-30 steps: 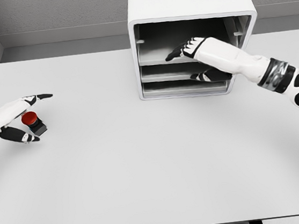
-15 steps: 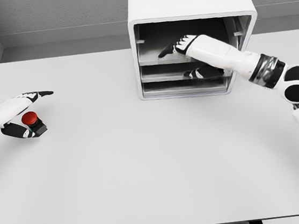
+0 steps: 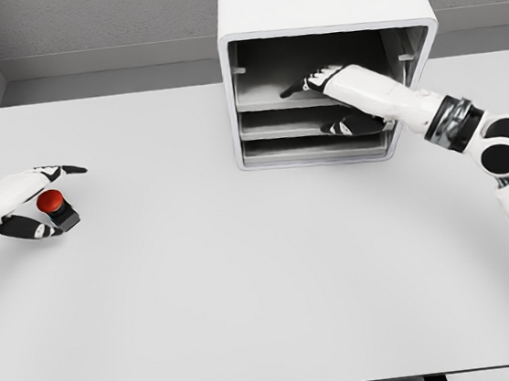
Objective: Slide open multi-storey tabletop storage cabinets and put open load switch and slide close multi-storey tabletop storage cabinets
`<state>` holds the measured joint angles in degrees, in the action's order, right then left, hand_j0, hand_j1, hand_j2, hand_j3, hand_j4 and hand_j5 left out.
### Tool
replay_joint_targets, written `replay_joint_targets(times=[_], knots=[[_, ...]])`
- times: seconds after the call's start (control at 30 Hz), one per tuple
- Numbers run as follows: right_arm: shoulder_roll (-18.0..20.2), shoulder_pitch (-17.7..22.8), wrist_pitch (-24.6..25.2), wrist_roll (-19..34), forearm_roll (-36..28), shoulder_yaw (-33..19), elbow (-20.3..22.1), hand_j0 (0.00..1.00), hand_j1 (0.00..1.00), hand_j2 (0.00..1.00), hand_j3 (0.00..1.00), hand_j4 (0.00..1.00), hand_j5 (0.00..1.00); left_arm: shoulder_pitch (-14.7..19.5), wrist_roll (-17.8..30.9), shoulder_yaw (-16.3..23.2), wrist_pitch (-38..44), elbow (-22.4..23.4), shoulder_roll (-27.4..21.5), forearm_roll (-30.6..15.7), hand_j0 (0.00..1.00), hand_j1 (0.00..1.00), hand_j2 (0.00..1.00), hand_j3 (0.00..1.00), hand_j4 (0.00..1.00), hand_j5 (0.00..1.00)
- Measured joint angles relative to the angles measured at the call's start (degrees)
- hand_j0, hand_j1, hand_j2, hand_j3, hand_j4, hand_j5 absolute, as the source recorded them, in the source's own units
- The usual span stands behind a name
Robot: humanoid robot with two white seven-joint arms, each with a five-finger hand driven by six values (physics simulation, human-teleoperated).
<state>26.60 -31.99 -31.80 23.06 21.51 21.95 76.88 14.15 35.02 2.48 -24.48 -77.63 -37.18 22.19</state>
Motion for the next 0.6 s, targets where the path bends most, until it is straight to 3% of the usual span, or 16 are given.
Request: replay_joint_targets(times=[0.6], knots=[[0.73,1.67,0.46,-0.28,0.14,0.93,1.53,0.83,0.83,0.83,0.83,0.83,0.83,0.26,0.00,-0.28,0.04,0.70,-0.13,0.16,0.87,0.87,0.87,0.87,0.87,0.87]])
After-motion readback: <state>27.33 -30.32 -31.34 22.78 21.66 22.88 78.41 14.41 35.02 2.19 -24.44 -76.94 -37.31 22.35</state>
